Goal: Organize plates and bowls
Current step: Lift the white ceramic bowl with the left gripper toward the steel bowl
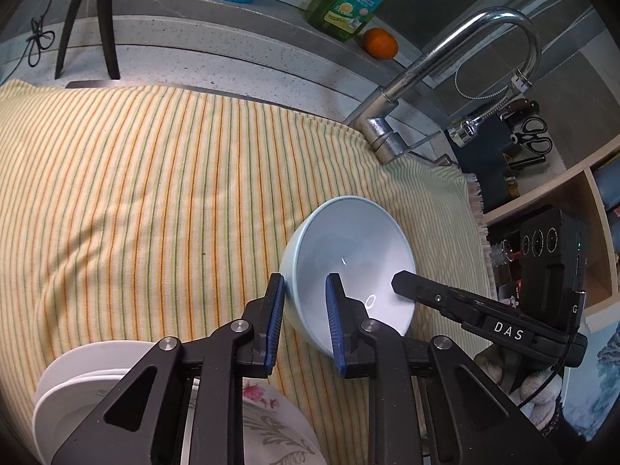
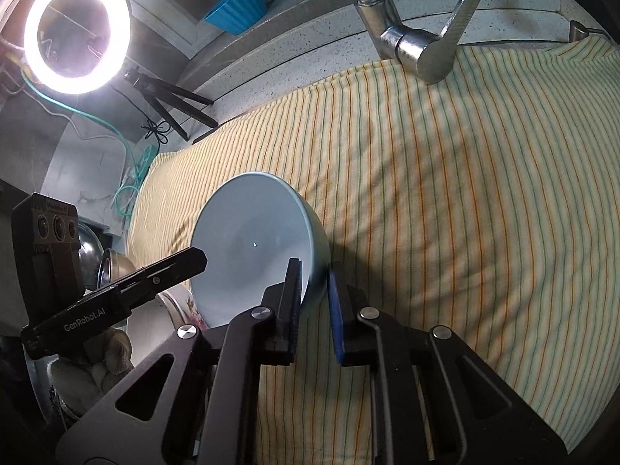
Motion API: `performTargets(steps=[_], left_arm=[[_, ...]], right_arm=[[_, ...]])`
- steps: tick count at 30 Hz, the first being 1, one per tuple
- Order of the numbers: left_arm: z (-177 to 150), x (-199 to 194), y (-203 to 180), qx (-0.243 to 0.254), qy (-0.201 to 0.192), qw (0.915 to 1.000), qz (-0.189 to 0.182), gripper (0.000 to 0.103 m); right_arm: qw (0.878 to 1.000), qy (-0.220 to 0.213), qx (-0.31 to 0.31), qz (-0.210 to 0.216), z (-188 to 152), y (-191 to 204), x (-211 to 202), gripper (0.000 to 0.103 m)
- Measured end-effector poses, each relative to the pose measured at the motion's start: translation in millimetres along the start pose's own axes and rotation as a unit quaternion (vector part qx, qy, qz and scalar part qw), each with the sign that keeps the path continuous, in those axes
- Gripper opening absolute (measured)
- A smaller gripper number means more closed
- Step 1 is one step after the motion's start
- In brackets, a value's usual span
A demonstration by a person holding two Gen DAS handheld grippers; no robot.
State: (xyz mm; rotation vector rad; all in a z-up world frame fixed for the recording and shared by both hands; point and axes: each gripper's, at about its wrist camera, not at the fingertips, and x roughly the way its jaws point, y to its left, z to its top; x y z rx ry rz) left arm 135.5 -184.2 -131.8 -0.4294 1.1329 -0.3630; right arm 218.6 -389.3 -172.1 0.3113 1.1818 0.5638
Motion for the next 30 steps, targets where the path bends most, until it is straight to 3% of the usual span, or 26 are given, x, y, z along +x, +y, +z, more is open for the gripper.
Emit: performTargets(steps=[12, 30], left_arm=[[0.6, -23.0, 1.1, -0.001, -0.025, 0.9996, -0.007, 0.019], [-16.7, -98.7, 32.4, -0.029, -0.092, 0.9953, -0.004, 0.019]], right_arm=[[1.0, -0.014, -0.01, 0.006, 7.2, 19.1, -9.8, 0.014], [0.997, -0.02, -0.063, 0.035, 2.8, 97.3, -10.3, 0.014]])
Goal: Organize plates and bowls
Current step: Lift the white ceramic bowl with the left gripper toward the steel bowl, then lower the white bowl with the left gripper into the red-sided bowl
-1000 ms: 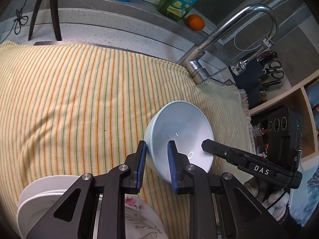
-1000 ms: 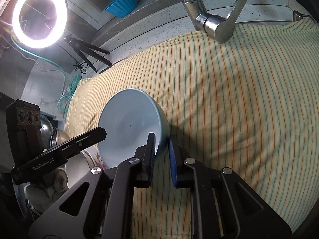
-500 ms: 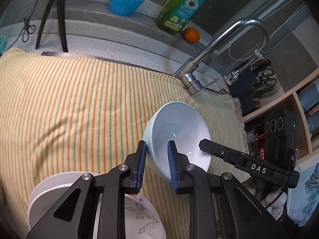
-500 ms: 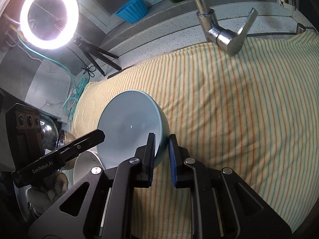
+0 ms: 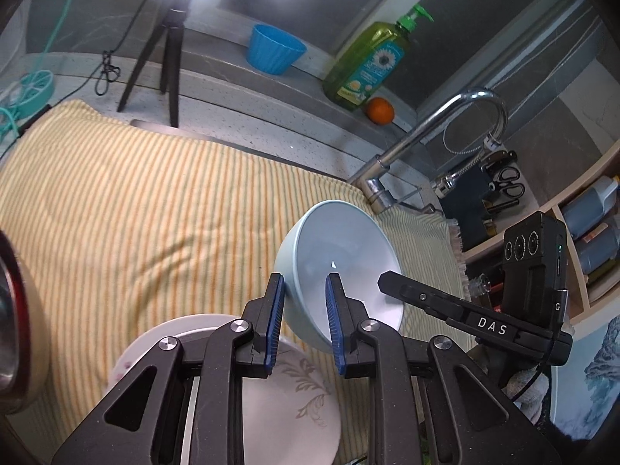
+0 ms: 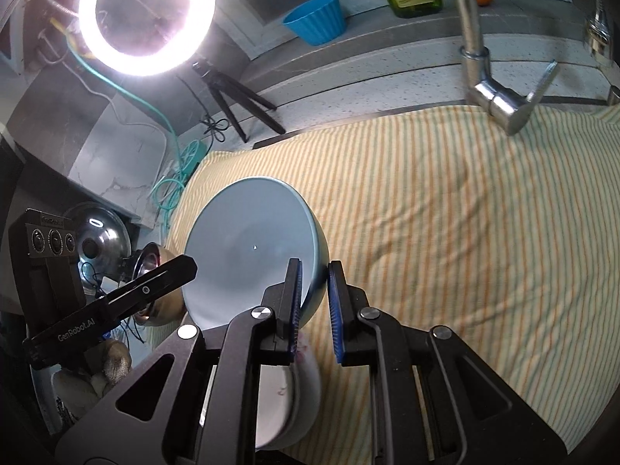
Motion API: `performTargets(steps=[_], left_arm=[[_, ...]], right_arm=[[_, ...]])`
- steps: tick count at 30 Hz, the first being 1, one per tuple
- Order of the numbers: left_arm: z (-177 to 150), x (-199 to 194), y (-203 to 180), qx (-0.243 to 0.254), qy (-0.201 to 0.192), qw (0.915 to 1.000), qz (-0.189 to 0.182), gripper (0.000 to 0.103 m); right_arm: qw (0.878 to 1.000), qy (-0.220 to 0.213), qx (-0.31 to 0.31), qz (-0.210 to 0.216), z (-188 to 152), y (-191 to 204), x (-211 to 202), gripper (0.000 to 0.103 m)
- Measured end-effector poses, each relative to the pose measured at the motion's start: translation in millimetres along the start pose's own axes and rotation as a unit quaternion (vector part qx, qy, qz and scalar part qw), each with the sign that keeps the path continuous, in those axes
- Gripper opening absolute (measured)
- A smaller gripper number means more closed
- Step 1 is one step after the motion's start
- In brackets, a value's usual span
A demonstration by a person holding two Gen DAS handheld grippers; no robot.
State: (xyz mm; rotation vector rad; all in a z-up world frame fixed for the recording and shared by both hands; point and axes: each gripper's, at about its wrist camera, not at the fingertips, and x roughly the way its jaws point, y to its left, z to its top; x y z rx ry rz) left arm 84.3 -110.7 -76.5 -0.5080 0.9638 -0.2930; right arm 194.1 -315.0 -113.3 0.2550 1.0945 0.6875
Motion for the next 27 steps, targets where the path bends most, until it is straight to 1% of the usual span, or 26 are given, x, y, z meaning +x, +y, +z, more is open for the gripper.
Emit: performTargets(steps=[14, 27], left_arm=[[-6.6, -65.0, 53.8, -0.04, -0.045, 0.9979, 0.023, 0.019], [-16.6, -123.5, 113.9, -0.088, -0.084, 0.9908, 0.059, 0.019]], right_arm=[[0.998, 0.016, -0.056, 0.027, -4.9, 83.6, 30.2, 0.014], [0.99, 0.04, -0.12, 0.058, -8.1, 170.7, 72.7, 0.014]])
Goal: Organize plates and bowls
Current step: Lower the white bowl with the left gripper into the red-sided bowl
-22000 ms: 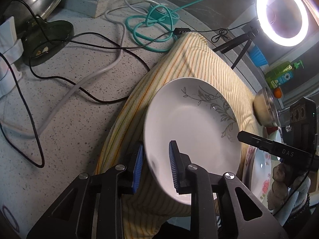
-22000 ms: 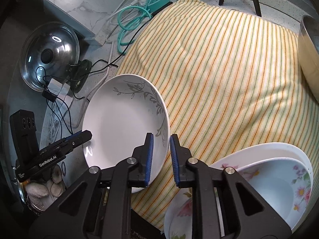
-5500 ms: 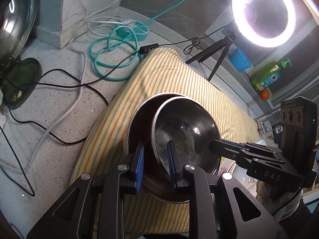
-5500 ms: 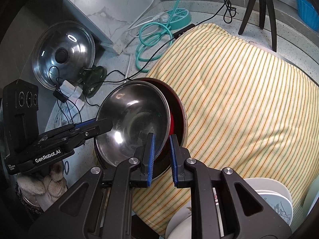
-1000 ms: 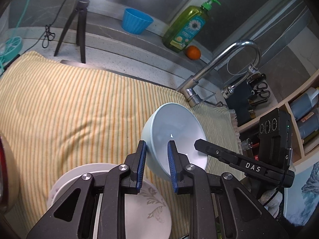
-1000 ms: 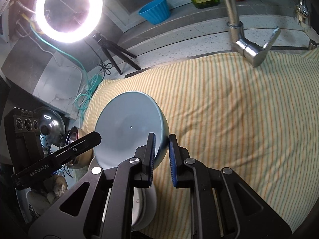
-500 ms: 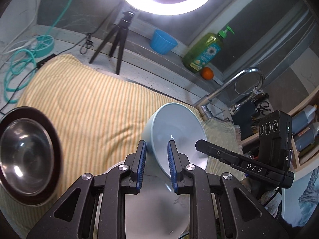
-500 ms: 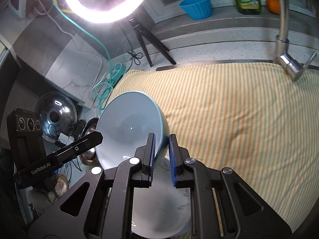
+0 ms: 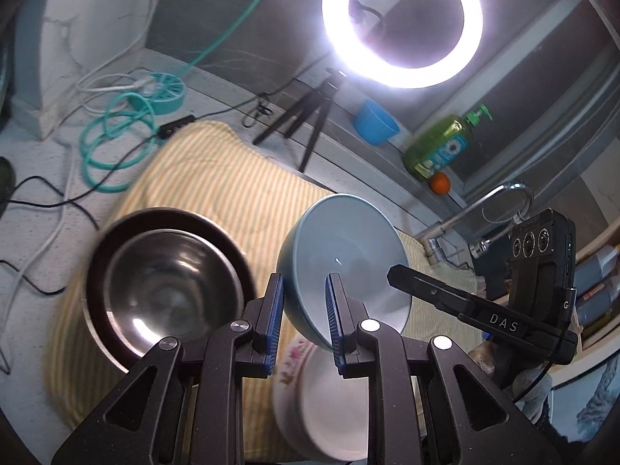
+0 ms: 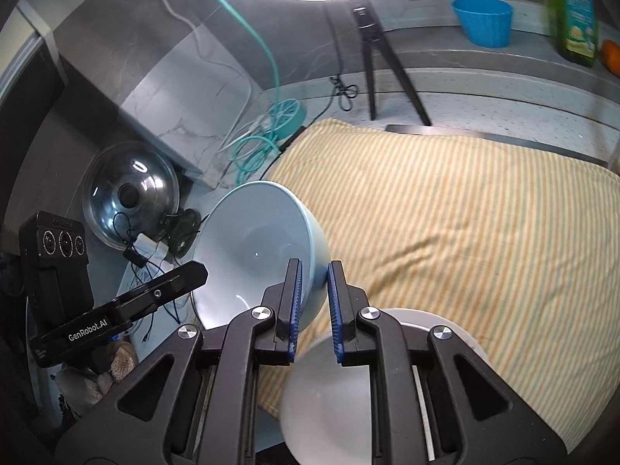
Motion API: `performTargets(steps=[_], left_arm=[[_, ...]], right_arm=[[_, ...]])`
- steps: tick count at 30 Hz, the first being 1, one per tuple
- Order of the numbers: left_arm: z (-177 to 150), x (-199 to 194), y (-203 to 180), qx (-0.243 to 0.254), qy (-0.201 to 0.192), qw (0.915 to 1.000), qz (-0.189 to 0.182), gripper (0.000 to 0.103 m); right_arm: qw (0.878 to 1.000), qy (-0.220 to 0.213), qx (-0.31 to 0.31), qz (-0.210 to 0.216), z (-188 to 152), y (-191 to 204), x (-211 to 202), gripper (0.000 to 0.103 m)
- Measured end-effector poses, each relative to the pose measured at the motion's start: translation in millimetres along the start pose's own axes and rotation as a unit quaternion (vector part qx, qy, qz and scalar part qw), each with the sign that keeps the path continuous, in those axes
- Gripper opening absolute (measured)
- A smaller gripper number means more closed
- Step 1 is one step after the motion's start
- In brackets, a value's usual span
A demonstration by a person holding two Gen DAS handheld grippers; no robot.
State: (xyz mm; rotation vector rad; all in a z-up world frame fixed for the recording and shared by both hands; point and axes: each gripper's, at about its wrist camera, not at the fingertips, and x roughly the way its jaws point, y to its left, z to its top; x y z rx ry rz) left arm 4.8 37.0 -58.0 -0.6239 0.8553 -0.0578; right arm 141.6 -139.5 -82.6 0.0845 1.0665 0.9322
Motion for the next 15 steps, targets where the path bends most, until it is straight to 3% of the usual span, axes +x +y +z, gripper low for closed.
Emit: performTargets(steps=[15], left_arm=[[-2.6, -28.2, 71.8, -0.062, -0.014, 0.997, 0.043, 0.019]], right_arm=[[0.997, 0.052, -0.063, 0.006, 5.0, 64.9, 72.6, 0.014]])
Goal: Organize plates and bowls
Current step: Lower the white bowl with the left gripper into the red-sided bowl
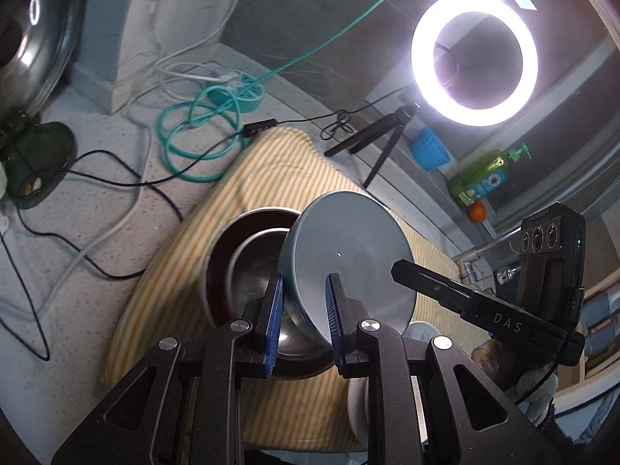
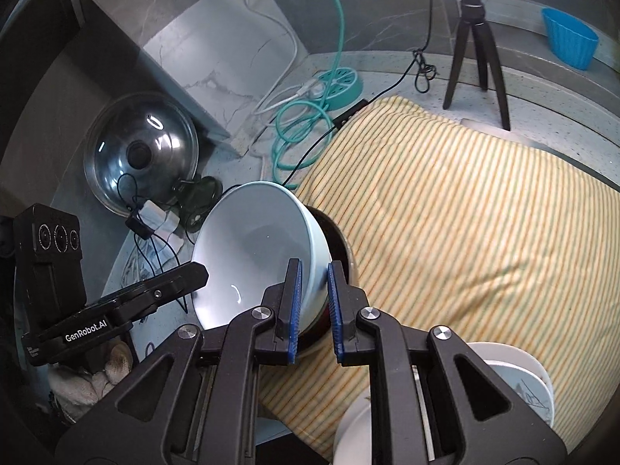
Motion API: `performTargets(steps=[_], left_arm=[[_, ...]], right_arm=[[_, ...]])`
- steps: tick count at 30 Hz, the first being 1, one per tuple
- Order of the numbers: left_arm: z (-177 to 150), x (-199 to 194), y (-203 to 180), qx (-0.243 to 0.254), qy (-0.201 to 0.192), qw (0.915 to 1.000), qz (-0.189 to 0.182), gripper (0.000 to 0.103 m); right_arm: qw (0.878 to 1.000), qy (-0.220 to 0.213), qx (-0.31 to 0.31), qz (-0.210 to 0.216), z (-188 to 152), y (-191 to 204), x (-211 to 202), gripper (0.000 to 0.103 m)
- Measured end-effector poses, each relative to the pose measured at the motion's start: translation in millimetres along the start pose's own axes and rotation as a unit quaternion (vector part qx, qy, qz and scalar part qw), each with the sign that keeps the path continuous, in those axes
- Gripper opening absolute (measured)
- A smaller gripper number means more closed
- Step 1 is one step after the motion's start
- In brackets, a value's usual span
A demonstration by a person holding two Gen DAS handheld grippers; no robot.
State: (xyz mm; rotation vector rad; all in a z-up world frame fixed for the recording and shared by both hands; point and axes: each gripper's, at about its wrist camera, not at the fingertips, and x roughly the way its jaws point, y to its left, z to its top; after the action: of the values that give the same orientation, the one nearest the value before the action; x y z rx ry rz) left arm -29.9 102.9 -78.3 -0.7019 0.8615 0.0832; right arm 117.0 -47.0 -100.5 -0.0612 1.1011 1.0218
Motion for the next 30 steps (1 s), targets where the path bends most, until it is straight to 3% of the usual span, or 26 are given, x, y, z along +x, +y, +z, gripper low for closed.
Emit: performTargets(steps=[25, 30], left_arm=[[-3.6, 14.0, 22.2, -0.012, 0.029, 0.9993, 0.02, 0.021], [-0.2, 6.0, 24.0, -0.016, 0.012, 0.9995, 0.024, 0.029]], right_arm=[[0.999, 0.037, -0.02, -0.025, -2.0, 3.3, 40.3, 0.016], [1.0, 0.011, -0.023, -0.013, -0.8, 3.9, 28.5, 0.049]])
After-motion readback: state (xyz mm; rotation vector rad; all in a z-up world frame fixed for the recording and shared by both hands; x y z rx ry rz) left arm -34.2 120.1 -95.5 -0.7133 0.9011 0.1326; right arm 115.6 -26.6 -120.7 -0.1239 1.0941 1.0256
